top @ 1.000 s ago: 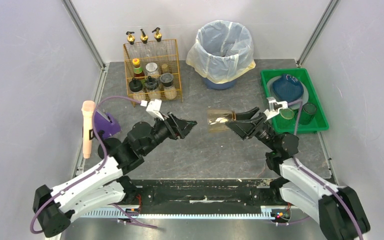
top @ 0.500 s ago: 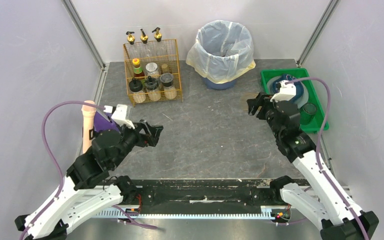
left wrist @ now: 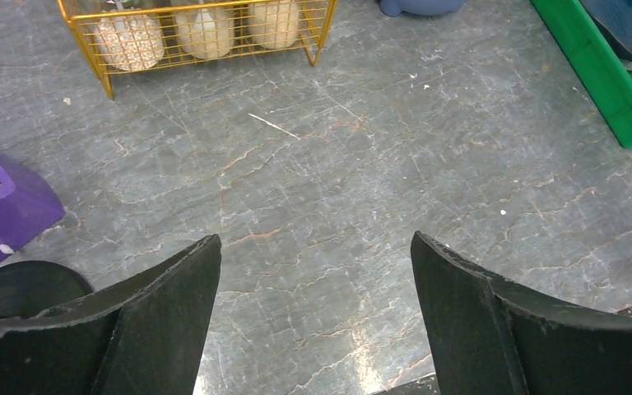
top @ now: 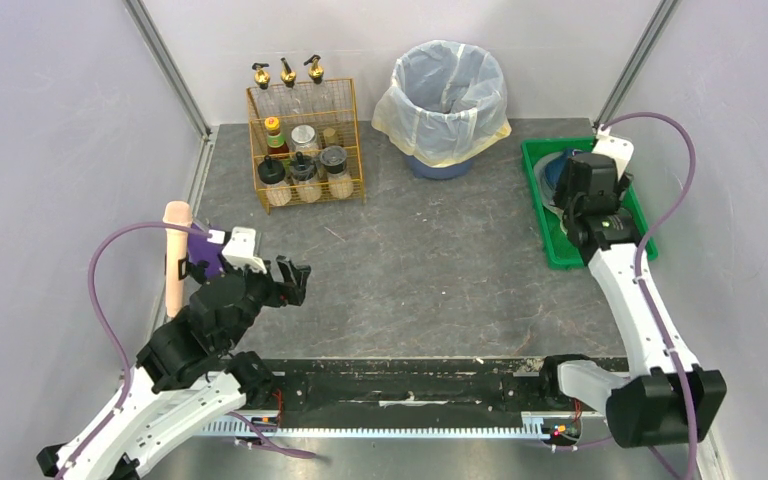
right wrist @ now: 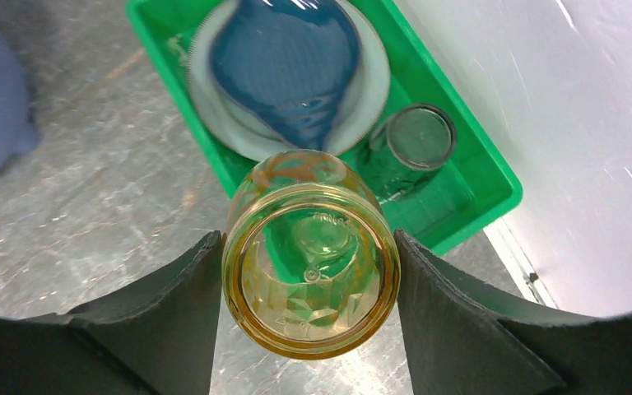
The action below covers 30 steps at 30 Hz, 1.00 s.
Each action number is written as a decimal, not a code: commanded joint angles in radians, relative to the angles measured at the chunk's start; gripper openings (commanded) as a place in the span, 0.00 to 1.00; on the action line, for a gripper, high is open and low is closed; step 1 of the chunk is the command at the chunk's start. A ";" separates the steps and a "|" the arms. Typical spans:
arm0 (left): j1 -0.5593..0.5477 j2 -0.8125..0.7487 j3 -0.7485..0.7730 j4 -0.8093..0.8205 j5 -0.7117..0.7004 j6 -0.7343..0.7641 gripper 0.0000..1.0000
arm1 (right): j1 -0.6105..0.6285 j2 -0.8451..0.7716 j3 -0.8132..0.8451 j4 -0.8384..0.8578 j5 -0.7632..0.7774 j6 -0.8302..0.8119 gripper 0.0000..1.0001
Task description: Clear the kitchen counter
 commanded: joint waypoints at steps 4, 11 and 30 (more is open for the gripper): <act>0.044 -0.025 -0.007 0.024 -0.003 0.051 0.90 | -0.169 0.105 0.030 0.026 -0.168 -0.003 0.00; 0.091 -0.035 -0.013 0.036 0.018 0.048 0.90 | -0.245 0.157 -0.014 0.071 -0.223 0.008 0.00; 0.166 -0.073 -0.019 0.053 0.043 0.044 0.90 | -0.290 0.155 -0.022 0.062 -0.344 0.023 0.98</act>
